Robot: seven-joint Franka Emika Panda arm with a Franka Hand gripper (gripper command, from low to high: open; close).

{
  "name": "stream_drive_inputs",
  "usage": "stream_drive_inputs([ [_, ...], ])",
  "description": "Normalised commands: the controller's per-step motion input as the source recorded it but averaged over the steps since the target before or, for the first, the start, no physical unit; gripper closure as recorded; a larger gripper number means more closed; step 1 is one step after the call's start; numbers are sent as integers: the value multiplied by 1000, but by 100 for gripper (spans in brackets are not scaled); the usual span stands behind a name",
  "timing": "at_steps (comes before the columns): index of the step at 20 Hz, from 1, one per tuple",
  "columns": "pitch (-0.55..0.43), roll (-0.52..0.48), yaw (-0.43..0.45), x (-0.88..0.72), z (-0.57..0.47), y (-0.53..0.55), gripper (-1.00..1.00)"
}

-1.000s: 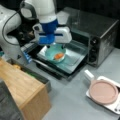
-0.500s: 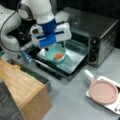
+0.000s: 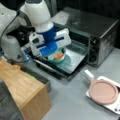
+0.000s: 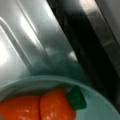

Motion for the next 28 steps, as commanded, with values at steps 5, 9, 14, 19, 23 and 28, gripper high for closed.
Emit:
stream_drive_inputs([
  [5,326,-97,783,210,243,-72,-100],
  [9,360,-122,581,291,317,-73,-100],
  [14,283,-144,275,317,219,-66,-100],
  [19,260,-131,180,294,167,-50,-100],
  [23,279,-126,164,290,227,-92,-100],
  [28,264,-87,141,274,180,-99,-100],
])
